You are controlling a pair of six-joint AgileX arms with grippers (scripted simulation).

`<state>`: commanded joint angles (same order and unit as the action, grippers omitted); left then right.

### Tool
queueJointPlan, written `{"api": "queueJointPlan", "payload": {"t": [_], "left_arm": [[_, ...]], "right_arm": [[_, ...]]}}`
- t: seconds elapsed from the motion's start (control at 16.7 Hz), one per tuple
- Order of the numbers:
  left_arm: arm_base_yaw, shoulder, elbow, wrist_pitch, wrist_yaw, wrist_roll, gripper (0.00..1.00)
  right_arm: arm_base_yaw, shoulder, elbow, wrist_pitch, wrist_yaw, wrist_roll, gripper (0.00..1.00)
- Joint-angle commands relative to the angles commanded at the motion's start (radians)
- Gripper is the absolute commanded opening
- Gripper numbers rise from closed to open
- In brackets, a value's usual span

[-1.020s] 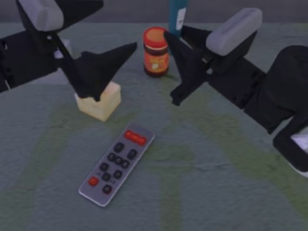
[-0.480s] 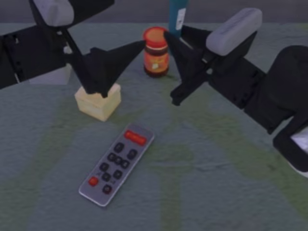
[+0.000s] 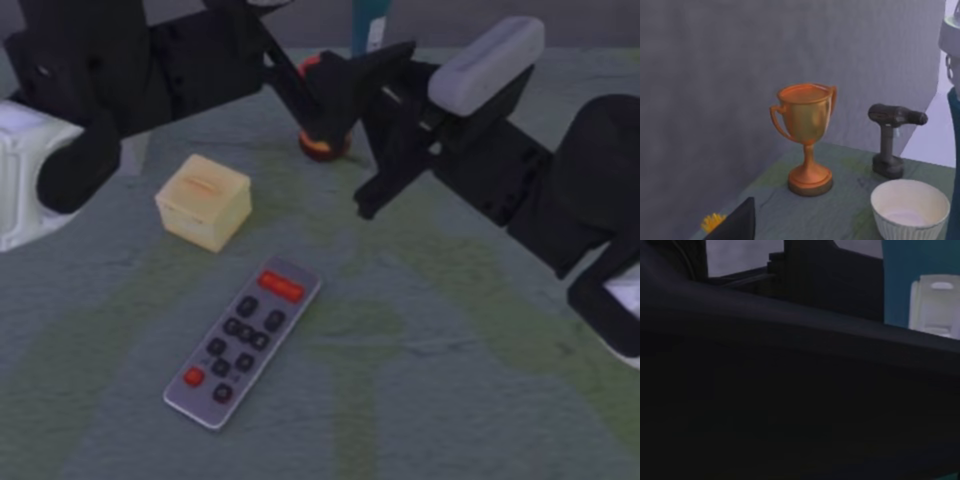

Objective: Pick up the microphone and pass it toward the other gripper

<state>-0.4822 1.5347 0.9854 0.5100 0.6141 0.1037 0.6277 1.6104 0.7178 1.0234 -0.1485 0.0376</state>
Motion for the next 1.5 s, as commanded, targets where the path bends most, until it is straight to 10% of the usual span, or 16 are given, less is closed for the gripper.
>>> {"api": "queueJointPlan", "payload": {"t": [0.36, 1.14, 1.5], "left_arm": [[-0.030, 0.042, 0.034, 0.010, -0.029, -0.001, 1.00], [-0.030, 0.042, 0.034, 0.010, -0.029, -0.001, 0.02], [-0.030, 0.042, 0.034, 0.010, -0.029, -0.001, 0.00]], "right_arm": [[0.000, 0.000, 0.000, 0.000, 0.000, 0.000, 0.00], [0.000, 0.000, 0.000, 0.000, 0.000, 0.000, 0.00], [0.000, 0.000, 0.000, 0.000, 0.000, 0.000, 0.00]]}}
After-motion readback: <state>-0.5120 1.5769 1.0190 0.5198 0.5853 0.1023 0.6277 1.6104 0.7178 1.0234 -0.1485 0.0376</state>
